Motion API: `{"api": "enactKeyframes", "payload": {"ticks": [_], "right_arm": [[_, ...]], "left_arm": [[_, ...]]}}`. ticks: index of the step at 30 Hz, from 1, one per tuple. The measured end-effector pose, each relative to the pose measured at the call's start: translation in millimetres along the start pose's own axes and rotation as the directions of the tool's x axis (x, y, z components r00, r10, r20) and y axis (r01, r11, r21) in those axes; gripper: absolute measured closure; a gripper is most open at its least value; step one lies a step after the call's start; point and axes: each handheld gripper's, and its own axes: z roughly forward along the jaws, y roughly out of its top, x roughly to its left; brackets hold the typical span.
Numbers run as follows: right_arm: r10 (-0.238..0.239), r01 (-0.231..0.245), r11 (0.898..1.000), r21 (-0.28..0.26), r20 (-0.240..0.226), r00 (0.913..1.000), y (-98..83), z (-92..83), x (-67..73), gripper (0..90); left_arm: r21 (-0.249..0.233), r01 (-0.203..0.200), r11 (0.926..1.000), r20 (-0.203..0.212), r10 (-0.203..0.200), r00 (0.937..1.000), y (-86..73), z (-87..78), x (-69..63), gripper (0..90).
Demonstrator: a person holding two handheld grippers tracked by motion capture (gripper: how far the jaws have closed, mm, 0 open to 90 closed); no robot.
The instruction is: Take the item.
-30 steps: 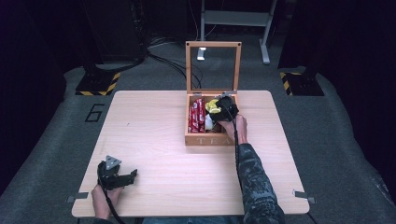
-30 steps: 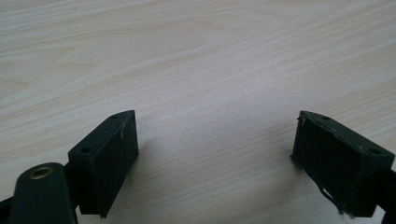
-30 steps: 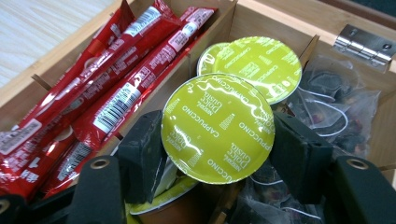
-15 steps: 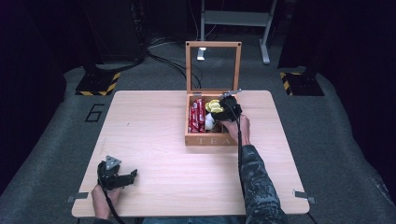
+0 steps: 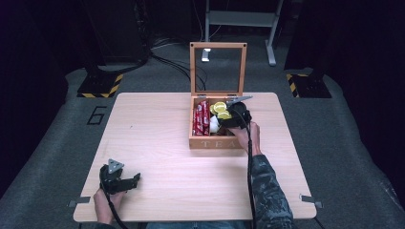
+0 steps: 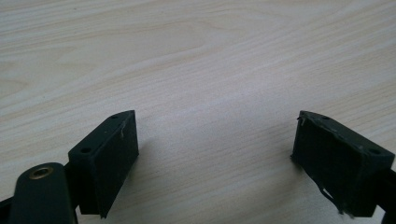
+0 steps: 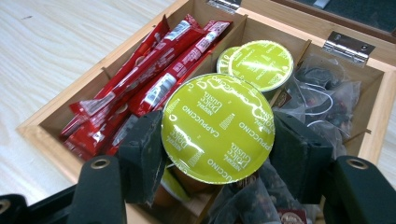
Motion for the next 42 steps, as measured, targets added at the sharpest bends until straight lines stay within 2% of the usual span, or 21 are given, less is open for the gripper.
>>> {"api": "enactKeyframes", "payload": {"ticks": [7, 11, 13, 15, 17, 18, 23, 32, 42], "right_arm": [[-0.015, 0.015, 1.000, -0.018, -0.003, 0.9999, -1.8, -14.4, 6.8, 37.6], [-0.042, 0.041, 0.999, -0.023, -0.011, 0.9991, -3.1, -24.6, 11.9, 37.6], [-0.032, 0.032, 0.999, -0.024, -0.011, 0.9994, -3.4, -26.2, 14.1, 37.6], [-0.050, 0.049, 0.998, -0.030, -0.015, 0.9987, -4.5, -29.0, 16.3, 37.6], [-0.035, 0.034, 0.999, -0.026, -0.013, 0.9993, -6.0, -32.0, 20.9, 37.6], [-0.050, 0.049, 0.998, -0.028, -0.022, 0.9985, -7.6, -34.6, 23.1, 37.6], [-0.064, 0.063, 0.997, -0.032, -0.031, 0.9975, -11.8, -40.1, 28.7, 37.6], [-0.067, 0.065, 0.997, -0.034, -0.056, 0.9962, -28.1, -52.0, 39.5, 37.6], [-0.075, 0.074, 0.997, -0.009, -0.079, 0.9941, -50.8, -54.8, 48.8, 37.6]], "left_arm": [[0.005, 0.000, 1.0000, 0.003, 0.000, 1.0000, 0.2, -0.4, 0.3, 13.7], [-0.007, 0.008, 0.9999, -0.003, -0.008, 1.0000, -0.1, 0.3, -0.6, 13.8], [-0.007, 0.008, 0.9999, -0.003, -0.008, 1.0000, -0.1, 0.3, -0.6, 13.8], [-0.006, 0.008, 1.0000, -0.003, -0.008, 1.0000, -0.1, 0.3, -0.5, 13.8], [-0.006, 0.007, 1.0000, -0.003, -0.007, 1.0000, -0.1, 0.3, -0.5, 13.9], [-0.006, 0.007, 1.0000, -0.003, -0.007, 1.0000, -0.1, 0.3, -0.5, 13.9], [-0.006, 0.007, 1.0000, -0.002, -0.007, 1.0000, -0.1, 0.3, -0.5, 13.9], [-0.006, 0.007, 1.0000, -0.002, -0.007, 1.0000, -0.1, 0.3, -0.5, 14.0], [-0.001, 0.000, 1.0000, -0.002, 0.000, 1.0000, 0.0, -0.1, -0.1, 14.0]]}}
